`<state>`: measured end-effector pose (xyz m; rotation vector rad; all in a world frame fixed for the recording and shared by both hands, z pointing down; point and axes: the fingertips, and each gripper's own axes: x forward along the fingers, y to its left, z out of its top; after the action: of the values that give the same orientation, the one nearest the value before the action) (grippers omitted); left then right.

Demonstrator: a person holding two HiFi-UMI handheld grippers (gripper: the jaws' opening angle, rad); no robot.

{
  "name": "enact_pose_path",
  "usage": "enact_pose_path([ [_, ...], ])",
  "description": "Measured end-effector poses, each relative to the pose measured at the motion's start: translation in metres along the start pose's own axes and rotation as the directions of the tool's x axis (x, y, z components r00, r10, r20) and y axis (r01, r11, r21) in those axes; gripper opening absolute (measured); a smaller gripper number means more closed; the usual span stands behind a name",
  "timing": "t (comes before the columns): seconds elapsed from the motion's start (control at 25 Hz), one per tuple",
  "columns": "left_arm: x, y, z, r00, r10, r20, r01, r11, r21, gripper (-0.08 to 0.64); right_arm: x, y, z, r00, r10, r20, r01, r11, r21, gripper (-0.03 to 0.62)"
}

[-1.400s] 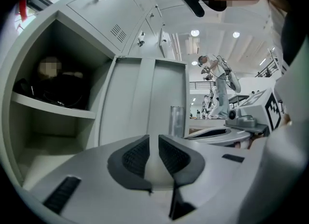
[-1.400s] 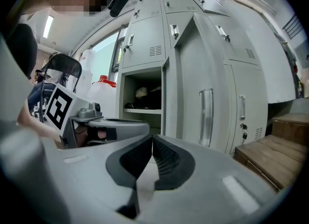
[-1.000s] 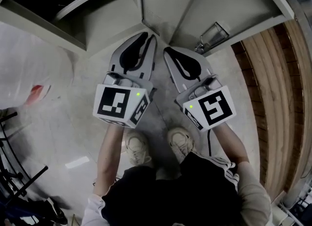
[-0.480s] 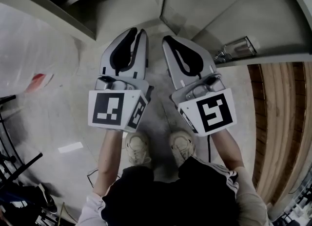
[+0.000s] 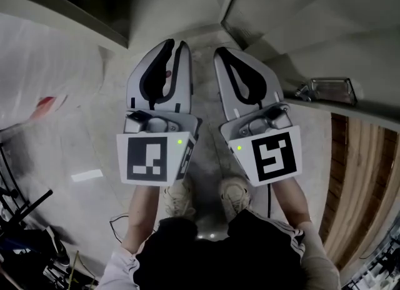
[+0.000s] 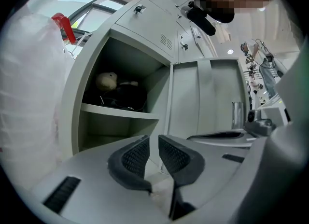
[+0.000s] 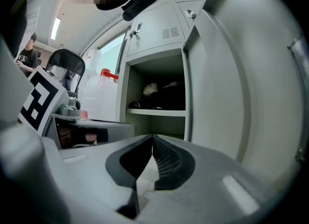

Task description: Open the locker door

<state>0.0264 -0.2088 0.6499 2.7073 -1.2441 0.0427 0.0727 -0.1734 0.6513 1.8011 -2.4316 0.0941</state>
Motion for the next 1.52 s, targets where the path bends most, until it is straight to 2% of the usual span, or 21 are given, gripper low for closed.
enact_pose_path([
  [0.2,0.009,0.000,-0.015,1.000,-0.011,-0.011,0.011,1.000,0.020,0.046,0.011,-0.005,-0.017,1.000,-0.003,-0.026,0.003,1.000,0.008,0.005],
  [0.24,0.010,0.002,-0.017,1.000,-0.004,-0.007,0.004,1.000,0.019,0.046,0.013,-0.005,-0.020,1.000,-0.002,-0.030,0.002,1.000,0.013,0.005],
  [0.4,0.012,0.017,-0.039,0.995,0.060,-0.074,-0.060,0.998,0.000,0.046,0.022,-0.006,-0.031,0.999,0.006,-0.043,-0.006,1.000,0.012,0.006],
  [0.76,0.004,0.040,-0.055,0.985,0.116,-0.128,-0.117,0.993,-0.002,0.046,0.041,0.011,-0.049,0.996,0.063,-0.069,-0.060,0.997,0.051,0.005],
  [0.96,0.002,0.047,-0.050,0.983,0.141,-0.117,-0.140,0.990,0.016,0.046,0.048,0.016,-0.049,0.994,0.084,-0.072,-0.080,0.996,0.048,0.005],
  [1.12,-0.006,0.052,-0.042,0.980,0.175,-0.099,-0.173,0.984,0.031,0.046,0.054,0.016,-0.039,0.995,0.089,-0.038,-0.087,0.995,0.058,0.005],
  [1.28,-0.019,0.056,-0.038,0.969,0.225,-0.101,-0.226,0.974,0.003,0.046,0.054,0.024,-0.026,0.993,0.113,-0.022,-0.112,0.992,0.050,0.005],
  [1.52,-0.026,0.062,-0.012,0.966,0.253,-0.059,-0.256,0.966,-0.037,0.046,0.045,0.028,0.004,0.991,0.133,-0.027,-0.132,0.990,0.042,0.005],
])
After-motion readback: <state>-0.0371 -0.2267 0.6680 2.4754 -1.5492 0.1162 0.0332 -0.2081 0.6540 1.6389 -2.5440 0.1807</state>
